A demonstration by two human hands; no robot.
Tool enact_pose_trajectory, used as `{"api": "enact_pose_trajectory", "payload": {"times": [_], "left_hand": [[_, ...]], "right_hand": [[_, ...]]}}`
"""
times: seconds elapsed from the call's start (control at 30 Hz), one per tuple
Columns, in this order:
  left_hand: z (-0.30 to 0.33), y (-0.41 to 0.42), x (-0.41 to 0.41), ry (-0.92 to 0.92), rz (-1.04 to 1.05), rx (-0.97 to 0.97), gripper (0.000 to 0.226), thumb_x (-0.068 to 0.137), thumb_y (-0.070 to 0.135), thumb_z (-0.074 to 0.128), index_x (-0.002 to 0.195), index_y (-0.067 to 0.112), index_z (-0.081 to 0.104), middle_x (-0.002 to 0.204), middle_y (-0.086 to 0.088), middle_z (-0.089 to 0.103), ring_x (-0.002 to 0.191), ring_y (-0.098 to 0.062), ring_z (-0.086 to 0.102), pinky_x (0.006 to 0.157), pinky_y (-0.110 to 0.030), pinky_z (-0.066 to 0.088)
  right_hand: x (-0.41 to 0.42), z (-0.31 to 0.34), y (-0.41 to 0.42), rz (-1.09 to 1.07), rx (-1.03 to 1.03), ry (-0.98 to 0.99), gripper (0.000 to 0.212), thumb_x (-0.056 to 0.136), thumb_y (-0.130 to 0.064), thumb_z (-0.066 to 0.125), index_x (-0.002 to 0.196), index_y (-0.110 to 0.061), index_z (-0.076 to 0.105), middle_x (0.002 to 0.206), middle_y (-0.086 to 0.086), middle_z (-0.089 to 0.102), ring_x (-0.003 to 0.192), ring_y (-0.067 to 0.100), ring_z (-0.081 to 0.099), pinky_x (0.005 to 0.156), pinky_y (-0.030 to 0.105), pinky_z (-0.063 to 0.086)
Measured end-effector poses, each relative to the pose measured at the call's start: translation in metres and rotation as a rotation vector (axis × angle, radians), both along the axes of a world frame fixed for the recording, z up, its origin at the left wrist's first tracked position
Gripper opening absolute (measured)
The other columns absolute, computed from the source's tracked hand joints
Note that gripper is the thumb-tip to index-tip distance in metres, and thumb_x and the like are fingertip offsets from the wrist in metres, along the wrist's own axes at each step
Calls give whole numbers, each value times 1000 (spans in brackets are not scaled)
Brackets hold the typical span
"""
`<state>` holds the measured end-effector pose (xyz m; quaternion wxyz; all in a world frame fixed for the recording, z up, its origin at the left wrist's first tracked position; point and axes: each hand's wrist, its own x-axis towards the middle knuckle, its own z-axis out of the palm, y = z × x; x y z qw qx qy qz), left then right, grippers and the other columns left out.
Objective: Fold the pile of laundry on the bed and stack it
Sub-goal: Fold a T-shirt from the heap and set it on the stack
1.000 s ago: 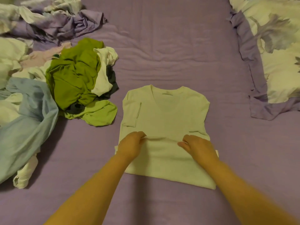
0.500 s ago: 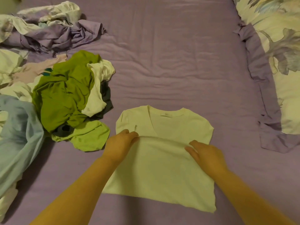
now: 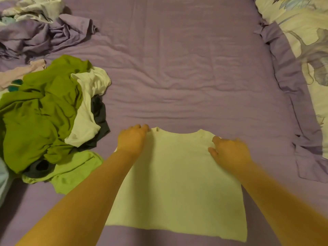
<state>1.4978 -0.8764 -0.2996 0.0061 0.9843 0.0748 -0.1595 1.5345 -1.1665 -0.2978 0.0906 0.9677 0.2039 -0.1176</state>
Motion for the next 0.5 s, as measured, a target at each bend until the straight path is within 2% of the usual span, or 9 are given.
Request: {"api": "enact_pose_trajectory", "payload": {"times": [0.07, 0.1, 0.17, 0.2, 0.3, 0.37, 0.43, 0.5], "left_hand": [[-7, 6, -6, -4, 20, 13, 39, 98, 18, 44, 136, 25, 40, 122, -1, 56, 107, -25, 55, 79, -31, 34], [-9, 8, -8, -24, 24, 15, 36, 99, 20, 43, 134, 26, 42, 120, 1, 58, 106, -24, 55, 82, -31, 34], [-11, 11, -8, -70, 22, 27, 31, 100, 22, 41, 129, 28, 48, 114, 3, 60, 103, -22, 55, 83, -31, 30], [-11, 13, -7, -85, 20, 36, 30, 99, 21, 41, 127, 28, 51, 111, 4, 61, 101, -21, 55, 83, -31, 28], [-11, 12, -3, -107, 34, 62, 28, 97, 19, 44, 122, 26, 56, 105, 2, 62, 101, -23, 54, 92, -33, 25], [-8, 2, -3, -228, 61, 33, 27, 91, 12, 55, 117, 17, 62, 106, -6, 64, 107, -31, 54, 104, -45, 28], [-8, -15, -10, -459, 8, -12, 28, 80, 2, 64, 108, 7, 68, 106, -17, 66, 105, -39, 59, 100, -58, 38], [-17, -42, -27, -545, -169, -78, 34, 74, 4, 63, 107, 7, 69, 110, -17, 66, 106, -39, 62, 95, -60, 42]], "right_hand": [[-3, -2, -3, 31, -28, -54, 21, 98, -34, 41, 100, -17, 54, 80, 1, 66, 68, 25, 63, 65, 30, 34], [-5, -3, -4, 45, -10, -109, 17, 95, -29, 54, 90, -13, 57, 69, 2, 64, 54, 27, 59, 56, 28, 32], [-4, -4, -5, 23, 104, -247, 23, 79, -20, 76, 69, -7, 59, 50, 6, 55, 30, 26, 44, 43, 23, 25], [-2, -5, -5, 13, 122, -278, 25, 75, -17, 79, 65, -7, 59, 48, 6, 52, 28, 25, 41, 41, 22, 24], [5, -12, -1, -22, 62, -179, 14, 69, -7, 74, 74, -8, 61, 61, 8, 57, 45, 28, 53, 48, 29, 30], [9, -12, 3, -98, 122, -199, 12, 77, -11, 73, 85, -7, 66, 73, 11, 64, 64, 32, 61, 60, 36, 40], [2, -14, 12, -105, 233, -306, 15, 82, -14, 65, 96, -8, 69, 93, 12, 68, 84, 33, 65, 74, 39, 41], [-16, -23, 22, -12, 336, -359, 24, 86, -19, 55, 103, -10, 70, 109, 13, 67, 100, 34, 64, 89, 44, 39]]}}
